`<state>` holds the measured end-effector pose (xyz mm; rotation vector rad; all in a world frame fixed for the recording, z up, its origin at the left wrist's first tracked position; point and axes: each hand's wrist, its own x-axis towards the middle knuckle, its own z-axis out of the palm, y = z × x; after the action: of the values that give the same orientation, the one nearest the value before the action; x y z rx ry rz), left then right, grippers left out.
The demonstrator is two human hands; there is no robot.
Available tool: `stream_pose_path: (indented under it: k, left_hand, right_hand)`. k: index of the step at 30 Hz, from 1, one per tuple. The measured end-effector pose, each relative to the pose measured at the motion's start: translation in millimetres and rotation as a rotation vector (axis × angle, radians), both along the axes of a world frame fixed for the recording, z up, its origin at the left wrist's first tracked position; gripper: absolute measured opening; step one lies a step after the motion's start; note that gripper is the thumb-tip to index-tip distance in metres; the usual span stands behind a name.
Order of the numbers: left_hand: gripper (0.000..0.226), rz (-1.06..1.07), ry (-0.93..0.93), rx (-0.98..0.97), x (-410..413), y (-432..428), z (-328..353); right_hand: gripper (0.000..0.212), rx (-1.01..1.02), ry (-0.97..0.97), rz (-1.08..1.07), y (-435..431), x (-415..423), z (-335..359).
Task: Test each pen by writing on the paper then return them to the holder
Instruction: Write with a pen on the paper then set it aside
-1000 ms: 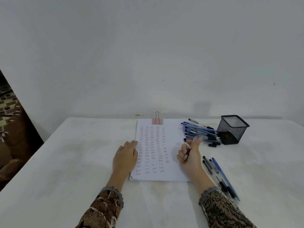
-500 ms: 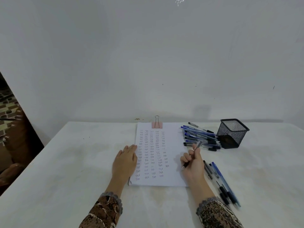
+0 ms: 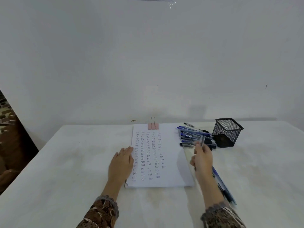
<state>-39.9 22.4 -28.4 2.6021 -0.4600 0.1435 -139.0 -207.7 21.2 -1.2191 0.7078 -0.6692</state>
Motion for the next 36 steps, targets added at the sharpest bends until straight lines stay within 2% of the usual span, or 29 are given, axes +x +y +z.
stream_pose_path:
  k: [2, 4, 7, 9, 14, 16, 19, 21, 23, 26, 33, 34, 35, 36]
  left_hand:
    - [0.044, -0.002, 0.0, 0.0, 0.8, -0.2, -0.1]
    - [0.044, -0.007, -0.007, 0.004, 1.6, 0.1, -1.2]
    - [0.043, -0.008, -0.006, -0.001, 1.4, 0.4, -1.3]
    - [0.043, -0.001, -0.008, -0.002, 0.0, -0.1, 0.2]
    - [0.044, -0.003, 0.001, -0.004, -0.5, 0.0, 1.0]
    - [0.044, -0.001, 0.009, 0.0, 0.0, 0.1, 0.6]
    - [0.044, 0.001, 0.011, -0.001, -0.4, -0.4, 1.0]
    - [0.044, -0.001, 0.01, -0.002, -0.8, -0.6, 1.2]
    - [0.044, 0.001, 0.014, -0.003, -1.0, 0.0, 1.7]
    - [0.044, -0.002, 0.022, 0.0, -2.0, -0.1, 3.0]
    - [0.043, -0.007, -0.005, -0.003, -2.5, 0.1, 3.0]
    - [0.043, -0.006, -0.003, -0.001, -2.1, 0.3, 2.6]
    - [0.043, -0.005, -0.001, 0.003, -1.7, 0.6, 2.3]
    - [0.043, -0.004, -0.003, 0.008, -1.2, 0.7, 2.2]
  right_hand:
    - [0.01, -0.424, 0.291, 0.003, -26.6, -13.0, 8.3]
    - [0.013, -0.704, 0.585, 0.043, -53.8, -24.9, 10.5]
    - [0.027, -0.785, 0.996, 0.212, -81.3, -37.2, -1.1]
    - [0.031, -0.753, 1.103, 0.302, -86.6, -43.3, -8.1]
    - [0.027, -0.741, 1.162, 0.403, -93.2, -48.5, -7.6]
    - [0.028, -0.813, 1.175, 0.361, -98.3, -42.0, -4.1]
    - [0.029, -0.983, 0.962, 0.269, -97.5, -15.3, 3.9]
    - [0.033, -1.107, 0.817, 0.352, -86.0, 6.1, 7.3]
    - [0.034, -1.256, 0.758, 0.464, -74.9, 20.6, 3.1]
    - [0.034, -1.453, 0.818, 0.512, -71.6, 28.4, -8.5]
    - [0.025, -1.641, 0.973, 0.549, -73.3, 38.9, -4.0]
    - [0.023, -1.633, 0.938, 0.538, -73.8, 39.4, -3.5]
    - [0.018, -1.528, 0.817, 0.522, -73.9, 40.2, -2.3]
    - [0.013, -1.321, 0.639, 0.511, -72.1, 40.6, 1.0]
